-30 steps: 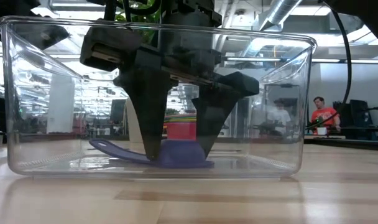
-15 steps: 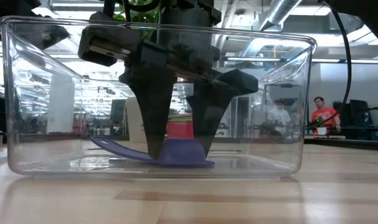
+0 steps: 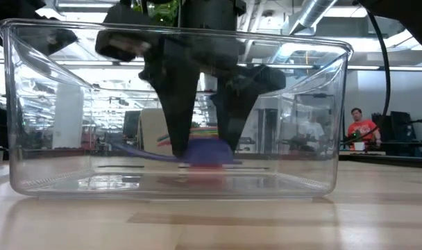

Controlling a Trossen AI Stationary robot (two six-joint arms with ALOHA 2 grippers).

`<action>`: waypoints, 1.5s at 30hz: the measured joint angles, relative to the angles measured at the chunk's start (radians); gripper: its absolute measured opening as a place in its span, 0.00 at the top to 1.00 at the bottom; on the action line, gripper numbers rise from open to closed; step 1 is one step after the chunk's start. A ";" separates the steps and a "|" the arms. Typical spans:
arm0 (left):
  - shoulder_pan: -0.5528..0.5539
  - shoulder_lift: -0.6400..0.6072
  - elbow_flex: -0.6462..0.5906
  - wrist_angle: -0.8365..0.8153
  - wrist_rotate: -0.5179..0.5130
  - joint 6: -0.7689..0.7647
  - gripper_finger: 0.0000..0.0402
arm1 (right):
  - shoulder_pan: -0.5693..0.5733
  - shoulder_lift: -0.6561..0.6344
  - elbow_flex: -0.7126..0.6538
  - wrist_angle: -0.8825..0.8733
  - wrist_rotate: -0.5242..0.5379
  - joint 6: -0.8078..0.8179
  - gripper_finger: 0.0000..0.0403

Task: Nest measuring cups in basket
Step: Stack the dark blue measuring cups on top of the orange measuring cups

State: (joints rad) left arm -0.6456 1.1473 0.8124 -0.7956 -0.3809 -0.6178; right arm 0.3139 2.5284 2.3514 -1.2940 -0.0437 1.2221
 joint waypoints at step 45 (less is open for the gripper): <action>0.081 0.000 0.014 -0.017 -0.359 0.403 1.00 | -0.238 -0.305 -0.006 -0.166 0.310 -0.384 0.44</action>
State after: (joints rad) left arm -0.5641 1.1473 0.8265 -0.8128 -0.7399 -0.2148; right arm 0.0757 2.2238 2.3455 -1.4597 0.2662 0.8383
